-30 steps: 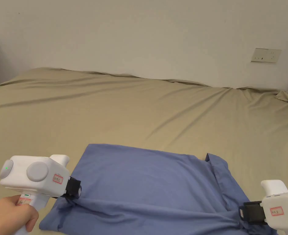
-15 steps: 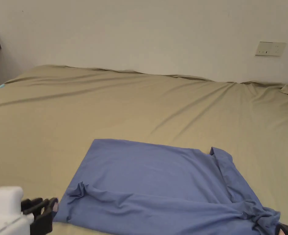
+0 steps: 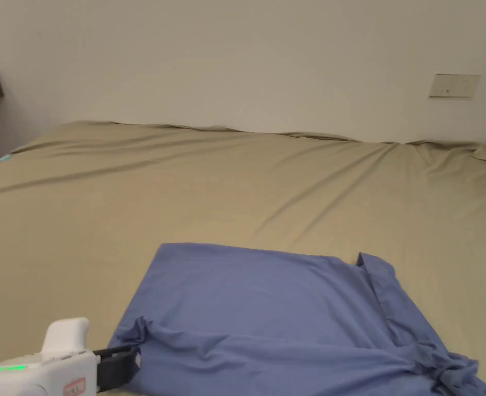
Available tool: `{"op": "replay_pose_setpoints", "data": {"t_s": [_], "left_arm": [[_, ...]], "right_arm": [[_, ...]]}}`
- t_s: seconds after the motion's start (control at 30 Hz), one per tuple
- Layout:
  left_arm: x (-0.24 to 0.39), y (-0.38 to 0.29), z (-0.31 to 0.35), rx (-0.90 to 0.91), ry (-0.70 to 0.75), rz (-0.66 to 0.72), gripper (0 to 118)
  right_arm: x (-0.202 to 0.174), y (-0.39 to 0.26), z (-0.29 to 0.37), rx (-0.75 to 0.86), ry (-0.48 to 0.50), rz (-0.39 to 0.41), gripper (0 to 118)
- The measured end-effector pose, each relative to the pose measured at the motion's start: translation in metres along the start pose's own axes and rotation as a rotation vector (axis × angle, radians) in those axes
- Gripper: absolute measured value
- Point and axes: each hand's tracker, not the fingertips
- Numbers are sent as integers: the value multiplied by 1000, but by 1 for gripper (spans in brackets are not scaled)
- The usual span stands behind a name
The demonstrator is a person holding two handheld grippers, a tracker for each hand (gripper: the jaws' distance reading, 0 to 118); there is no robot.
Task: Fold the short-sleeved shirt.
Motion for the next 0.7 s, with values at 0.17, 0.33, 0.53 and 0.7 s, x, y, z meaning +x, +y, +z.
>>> {"op": "replay_pose_setpoints", "data": {"t_s": [0.17, 0.33, 0.53, 0.7], "left_arm": [[-3, 15, -52, -205, 7, 37, 89], [-4, 18, -39, -113, -29, 93, 1], [-2, 13, -38, -114, -43, 78, 1], [-5, 10, -39, -114, -61, 115, 1]], "right_arm": [[12, 1, -9, -37, -49, 9, 4], [33, 4, -47, -141, -87, -37, 83], [43, 8, -121, -254, -138, 66, 95], [61, 11, -153, -311, -113, -136, 93]]}}
